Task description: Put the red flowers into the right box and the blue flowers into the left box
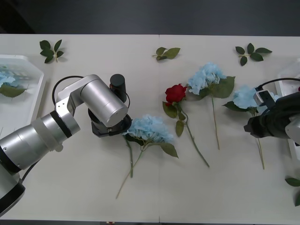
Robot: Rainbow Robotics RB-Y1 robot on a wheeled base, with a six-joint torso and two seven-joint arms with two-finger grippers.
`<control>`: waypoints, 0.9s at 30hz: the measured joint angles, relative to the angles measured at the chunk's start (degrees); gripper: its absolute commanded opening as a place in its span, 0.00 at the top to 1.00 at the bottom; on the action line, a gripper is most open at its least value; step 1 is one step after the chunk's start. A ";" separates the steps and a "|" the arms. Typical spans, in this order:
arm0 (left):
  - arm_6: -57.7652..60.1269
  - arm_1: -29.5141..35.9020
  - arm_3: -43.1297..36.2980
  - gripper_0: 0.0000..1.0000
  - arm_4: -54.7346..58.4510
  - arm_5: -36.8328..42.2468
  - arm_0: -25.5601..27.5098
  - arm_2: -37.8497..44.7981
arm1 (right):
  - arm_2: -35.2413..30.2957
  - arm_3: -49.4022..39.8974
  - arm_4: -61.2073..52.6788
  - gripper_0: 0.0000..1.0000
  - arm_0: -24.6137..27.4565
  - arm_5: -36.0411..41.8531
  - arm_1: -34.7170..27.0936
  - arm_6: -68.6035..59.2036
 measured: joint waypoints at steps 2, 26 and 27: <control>-0.05 -0.02 0.14 0.38 0.00 -0.17 0.00 0.00 | 0.66 1.28 0.14 0.20 -0.63 -0.69 0.87 0.00; -1.25 -0.22 1.81 1.00 0.09 -1.36 -0.62 0.00 | 1.31 8.88 1.44 0.20 -1.06 -7.48 3.92 0.00; -1.26 -0.16 1.58 1.00 0.09 -1.19 -0.62 0.00 | 2.15 9.36 1.45 0.21 -1.34 -7.89 3.92 0.00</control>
